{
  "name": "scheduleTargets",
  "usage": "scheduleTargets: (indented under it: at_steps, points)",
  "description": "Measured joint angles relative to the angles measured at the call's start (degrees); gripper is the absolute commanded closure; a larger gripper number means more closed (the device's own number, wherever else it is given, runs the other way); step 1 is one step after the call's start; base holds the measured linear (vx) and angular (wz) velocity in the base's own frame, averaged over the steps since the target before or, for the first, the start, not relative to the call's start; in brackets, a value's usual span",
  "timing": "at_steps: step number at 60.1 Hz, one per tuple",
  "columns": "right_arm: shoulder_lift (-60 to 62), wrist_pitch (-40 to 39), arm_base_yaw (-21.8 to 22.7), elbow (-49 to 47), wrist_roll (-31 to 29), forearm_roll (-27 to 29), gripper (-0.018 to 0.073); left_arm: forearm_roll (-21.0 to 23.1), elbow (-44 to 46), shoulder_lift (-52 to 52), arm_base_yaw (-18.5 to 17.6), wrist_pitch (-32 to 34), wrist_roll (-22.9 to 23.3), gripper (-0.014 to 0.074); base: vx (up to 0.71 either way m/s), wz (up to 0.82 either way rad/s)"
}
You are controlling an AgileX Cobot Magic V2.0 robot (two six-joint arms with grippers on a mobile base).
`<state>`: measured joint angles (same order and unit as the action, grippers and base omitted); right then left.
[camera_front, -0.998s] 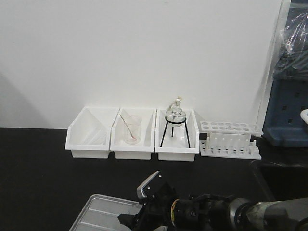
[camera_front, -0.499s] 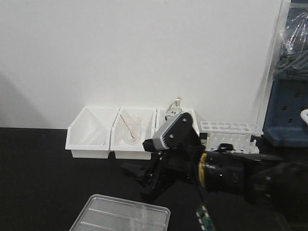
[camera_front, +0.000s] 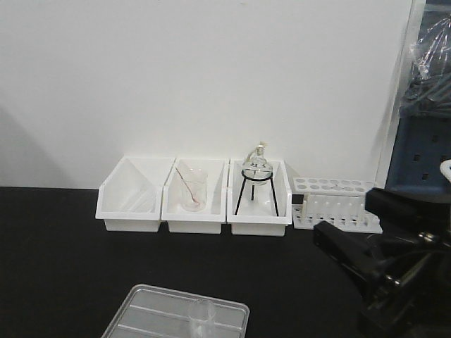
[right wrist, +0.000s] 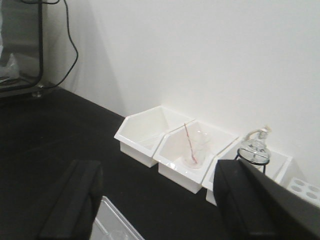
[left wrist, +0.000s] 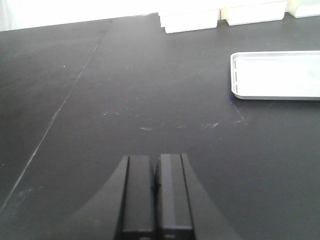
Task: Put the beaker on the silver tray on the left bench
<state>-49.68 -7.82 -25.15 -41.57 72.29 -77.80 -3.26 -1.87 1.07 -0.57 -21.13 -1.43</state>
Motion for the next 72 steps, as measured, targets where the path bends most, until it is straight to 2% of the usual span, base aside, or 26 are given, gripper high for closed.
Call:
scheduleTargets:
  at_steps: [37, 51, 55, 62, 66, 72]
  points:
    - [1.9, 1.0, 0.0, 2.8, 0.4, 0.6, 0.0047, 0.0, 0.0, 0.0, 0.0, 0.0, 0.0, 0.0595, 0.00, 0.00]
    - [3.1, 4.2, 0.0, 2.8, 0.4, 1.3, 0.0085, 0.0, 0.0, 0.0, 0.0, 0.0, 0.0, 0.0595, 0.00, 0.00]
    - [4.8, 6.6, 0.0, 2.8, -0.6, 4.9, 0.0114, 0.0, 0.0, 0.0, 0.0, 0.0, 0.0, 0.0595, 0.00, 0.00]
    - [8.9, 14.9, 0.0, 2.8, -7.0, 19.3, 0.0210, 0.0, 0.0, 0.0, 0.0, 0.0, 0.0, 0.0595, 0.00, 0.00]
    - [12.1, 22.3, 0.0, 2.8, -14.4, 28.7, 0.0286, 0.0, 0.0, 0.0, 0.0, 0.0, 0.0, 0.0595, 0.00, 0.00]
    - [17.0, 30.7, 0.0, 2.8, -27.1, 37.9, 0.0434, 0.0, 0.0, 0.0, 0.0, 0.0, 0.0, 0.0595, 0.00, 0.00]
